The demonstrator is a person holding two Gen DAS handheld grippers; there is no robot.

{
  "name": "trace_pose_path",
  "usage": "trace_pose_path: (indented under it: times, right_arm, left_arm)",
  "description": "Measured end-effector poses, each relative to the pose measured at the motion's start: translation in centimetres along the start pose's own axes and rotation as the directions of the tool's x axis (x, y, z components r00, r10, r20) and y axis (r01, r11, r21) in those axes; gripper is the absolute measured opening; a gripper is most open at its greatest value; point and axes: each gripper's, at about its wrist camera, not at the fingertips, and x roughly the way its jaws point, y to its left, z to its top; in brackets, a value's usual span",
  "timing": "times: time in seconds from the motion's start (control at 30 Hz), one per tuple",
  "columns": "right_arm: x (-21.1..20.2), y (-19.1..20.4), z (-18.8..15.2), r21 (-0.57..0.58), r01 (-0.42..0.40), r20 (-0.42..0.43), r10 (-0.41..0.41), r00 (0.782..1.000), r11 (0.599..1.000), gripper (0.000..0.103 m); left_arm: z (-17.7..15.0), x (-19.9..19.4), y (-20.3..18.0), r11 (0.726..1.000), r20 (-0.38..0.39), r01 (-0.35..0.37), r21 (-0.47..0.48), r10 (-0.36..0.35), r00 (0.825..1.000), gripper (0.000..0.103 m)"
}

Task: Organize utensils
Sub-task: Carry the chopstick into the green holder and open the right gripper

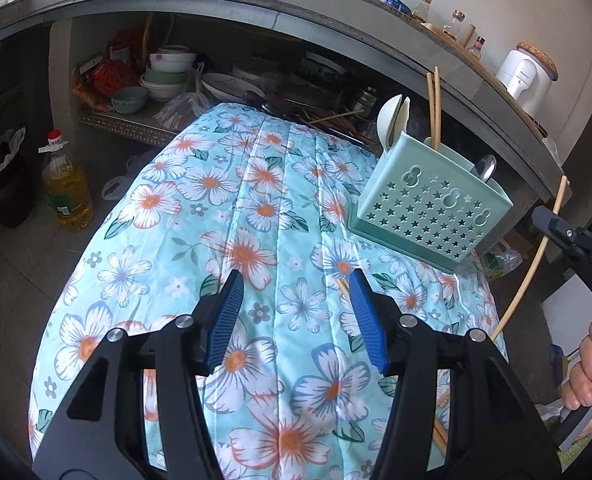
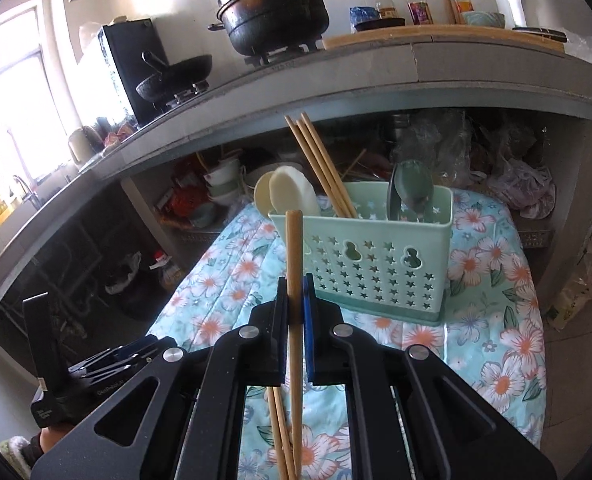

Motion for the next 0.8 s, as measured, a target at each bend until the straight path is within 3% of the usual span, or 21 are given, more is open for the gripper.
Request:
trace_pose_path:
  times: [0.43,0.73,0.8]
  right_arm:
    - [-1.8,-1.5,2.4,-0.024,-0.117,0.031,0.118,0.993,0.993,0.007]
    - [-4.6,-2.1,11.0,-0.082,-0.128,0.183,0.141,0.973,0.988,0.007]
    - [-5.0,-1.8,13.1,-0.109,-0.078,0.238,0.102,0.966,0.991,0.007]
  left_arm:
    - [-0.8,0.9,-0.3,0.999,-0.004,0.035,0.013,-0.035,0.999,0.052]
    - [-1.1,2.1,-0.1,0.996,-0.020,0.094,-0.001,-0.094,0.995,0.052]
    - [-1.2,2.5,0.1,0.995,-0.024,0.101,0.000,-0.101,0.995,0.052]
